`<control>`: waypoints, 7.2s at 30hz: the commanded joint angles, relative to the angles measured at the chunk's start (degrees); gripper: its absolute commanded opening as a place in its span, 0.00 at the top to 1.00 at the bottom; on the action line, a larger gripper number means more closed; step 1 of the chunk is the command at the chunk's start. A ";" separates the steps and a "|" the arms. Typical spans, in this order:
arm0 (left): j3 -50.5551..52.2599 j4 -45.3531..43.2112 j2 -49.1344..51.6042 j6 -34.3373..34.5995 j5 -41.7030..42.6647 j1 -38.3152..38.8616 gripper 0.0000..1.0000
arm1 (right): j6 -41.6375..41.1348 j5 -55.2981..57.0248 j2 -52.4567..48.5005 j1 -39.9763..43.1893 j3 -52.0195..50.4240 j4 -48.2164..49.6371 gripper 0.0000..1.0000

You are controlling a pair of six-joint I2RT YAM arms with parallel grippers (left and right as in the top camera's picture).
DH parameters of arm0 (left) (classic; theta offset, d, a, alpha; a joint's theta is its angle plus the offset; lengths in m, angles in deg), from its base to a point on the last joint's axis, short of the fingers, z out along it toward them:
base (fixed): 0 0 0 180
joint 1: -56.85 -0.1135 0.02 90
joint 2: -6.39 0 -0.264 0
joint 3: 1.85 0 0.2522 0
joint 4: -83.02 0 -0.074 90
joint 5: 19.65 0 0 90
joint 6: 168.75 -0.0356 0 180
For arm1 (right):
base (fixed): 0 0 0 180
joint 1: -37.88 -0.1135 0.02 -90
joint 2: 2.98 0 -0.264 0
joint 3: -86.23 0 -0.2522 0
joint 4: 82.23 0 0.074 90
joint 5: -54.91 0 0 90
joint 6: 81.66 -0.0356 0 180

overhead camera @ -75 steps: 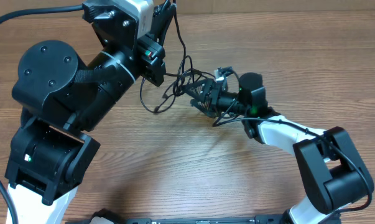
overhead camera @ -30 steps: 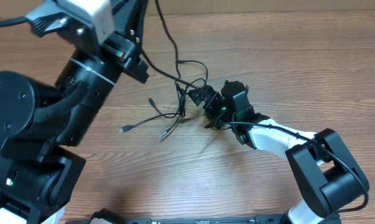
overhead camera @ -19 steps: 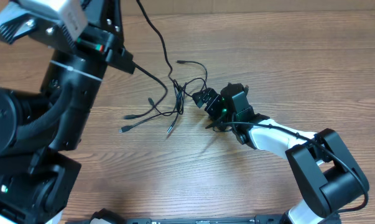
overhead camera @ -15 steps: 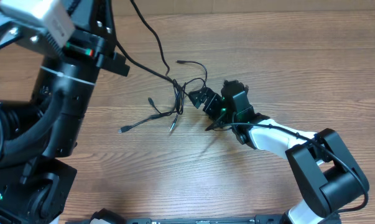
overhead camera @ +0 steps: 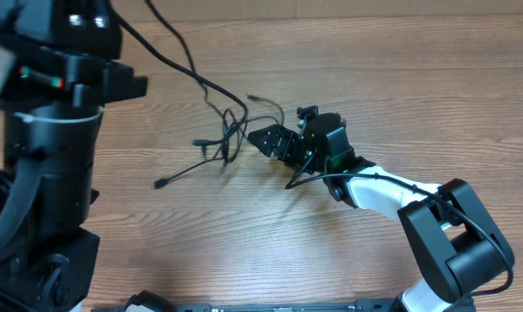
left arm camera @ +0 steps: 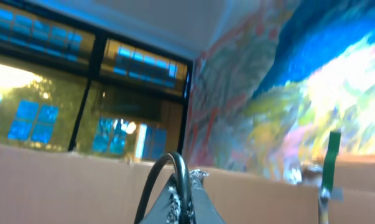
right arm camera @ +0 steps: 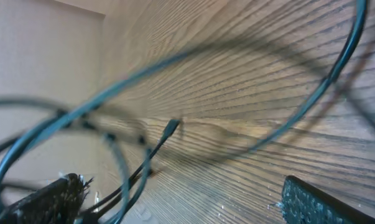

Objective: Untangle cables

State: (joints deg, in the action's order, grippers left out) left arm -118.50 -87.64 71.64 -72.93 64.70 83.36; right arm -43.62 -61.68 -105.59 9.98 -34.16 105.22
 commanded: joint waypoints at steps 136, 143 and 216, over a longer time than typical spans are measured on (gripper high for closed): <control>-0.81 56.94 22.53 22.47 -7.80 -38.58 0.96 | 11.76 25.42 -4.76 -5.73 16.92 -31.85 0.19; -0.81 63.30 29.07 26.84 -7.80 -45.09 0.96 | 11.76 25.42 -4.76 -5.73 16.92 -31.85 0.16; 18.51 76.72 47.43 19.04 8.24 -46.71 0.96 | 11.74 25.42 -4.76 -5.77 16.85 -33.57 0.00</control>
State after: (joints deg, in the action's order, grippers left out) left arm -102.11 -10.68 120.41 -54.88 75.10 36.58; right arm -32.10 -36.37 -112.08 4.15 -17.75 71.67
